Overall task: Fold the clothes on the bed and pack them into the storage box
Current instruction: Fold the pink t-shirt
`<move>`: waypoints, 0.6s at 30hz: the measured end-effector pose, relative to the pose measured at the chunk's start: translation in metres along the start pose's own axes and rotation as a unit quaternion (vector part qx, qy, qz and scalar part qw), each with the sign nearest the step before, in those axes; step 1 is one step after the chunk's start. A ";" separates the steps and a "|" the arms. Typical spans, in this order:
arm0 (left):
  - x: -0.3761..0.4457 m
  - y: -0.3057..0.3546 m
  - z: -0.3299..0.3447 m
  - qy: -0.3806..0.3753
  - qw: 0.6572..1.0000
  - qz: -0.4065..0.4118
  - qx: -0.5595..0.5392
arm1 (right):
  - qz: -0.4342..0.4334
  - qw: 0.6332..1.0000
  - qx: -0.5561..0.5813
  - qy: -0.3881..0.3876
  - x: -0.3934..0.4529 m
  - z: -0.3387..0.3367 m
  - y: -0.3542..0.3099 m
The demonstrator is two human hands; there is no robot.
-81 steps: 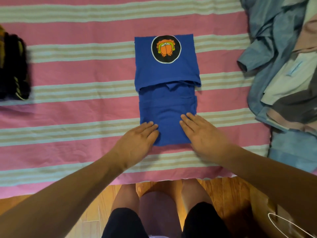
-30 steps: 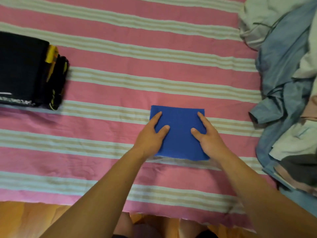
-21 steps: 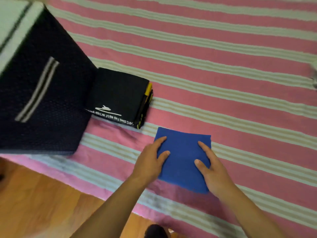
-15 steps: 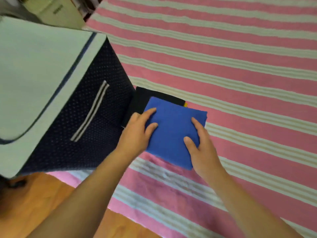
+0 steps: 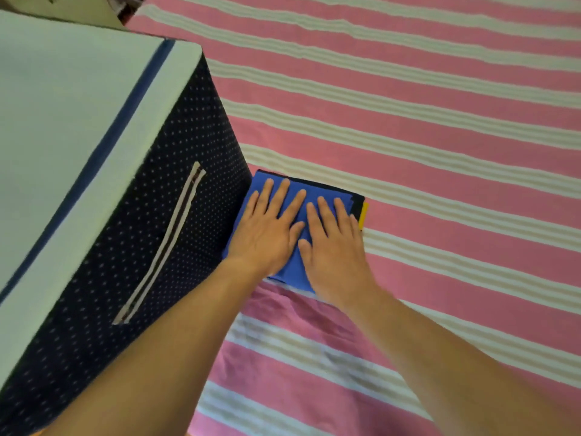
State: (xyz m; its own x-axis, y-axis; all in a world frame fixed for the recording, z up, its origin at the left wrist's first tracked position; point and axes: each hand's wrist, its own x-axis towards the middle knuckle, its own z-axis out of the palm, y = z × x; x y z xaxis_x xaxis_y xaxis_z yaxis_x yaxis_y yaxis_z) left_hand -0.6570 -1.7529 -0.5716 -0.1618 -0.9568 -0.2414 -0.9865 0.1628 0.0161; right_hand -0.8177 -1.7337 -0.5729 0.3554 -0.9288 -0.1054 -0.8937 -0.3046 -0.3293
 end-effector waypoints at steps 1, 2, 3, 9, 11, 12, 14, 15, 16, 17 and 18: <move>0.007 0.000 0.008 -0.007 1.000 -0.013 -0.001 | 0.023 0.999 -0.015 -0.026 0.008 0.008 0.007; 0.013 0.002 0.015 -0.014 1.000 -0.024 -0.003 | 0.042 0.998 -0.030 -0.041 0.014 0.017 0.017; 0.019 0.003 0.019 -0.021 0.999 -0.029 -0.008 | 0.058 0.996 -0.036 -0.059 0.020 0.022 0.026; 0.024 0.022 -0.016 -0.153 0.985 -0.070 -0.024 | 0.081 0.974 -0.059 -0.202 0.019 -0.023 0.024; 0.013 0.038 -0.038 -0.206 0.972 -0.108 -0.032 | 0.070 0.969 -0.044 -0.234 -0.008 -0.050 0.021; 0.002 0.061 -0.054 -0.210 0.970 -0.112 -0.049 | 0.075 0.971 -0.022 -0.227 -0.034 -0.071 0.027; -0.024 0.112 -0.083 -0.190 0.965 -0.087 -0.161 | 0.108 0.974 0.058 -0.190 -0.091 -0.110 0.046; -0.040 0.142 -0.097 -0.177 0.950 -0.080 -0.246 | 0.141 0.968 0.106 -0.177 -0.123 -0.129 0.058; -0.057 0.169 -0.112 -0.167 0.928 -0.078 -0.324 | 0.179 0.958 0.152 -0.164 -0.152 -0.145 0.071; -0.077 0.205 -0.129 -0.167 0.907 -0.065 -0.381 | 0.228 0.945 0.180 -0.150 -0.192 -0.168 0.092; -0.095 0.235 -0.144 -0.172 0.888 -0.054 -0.423 | 0.268 0.932 0.198 -0.140 -0.227 -0.187 0.112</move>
State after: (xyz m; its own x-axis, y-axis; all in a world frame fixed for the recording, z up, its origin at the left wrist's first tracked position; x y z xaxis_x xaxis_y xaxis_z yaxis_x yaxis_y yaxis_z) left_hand -0.8774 -1.6586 -0.4055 -0.1921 -0.8018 -0.5659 -0.6841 -0.3040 0.6630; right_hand -1.0499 -1.5960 -0.4108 -0.0071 -0.8170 -0.5766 -0.8118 0.3414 -0.4737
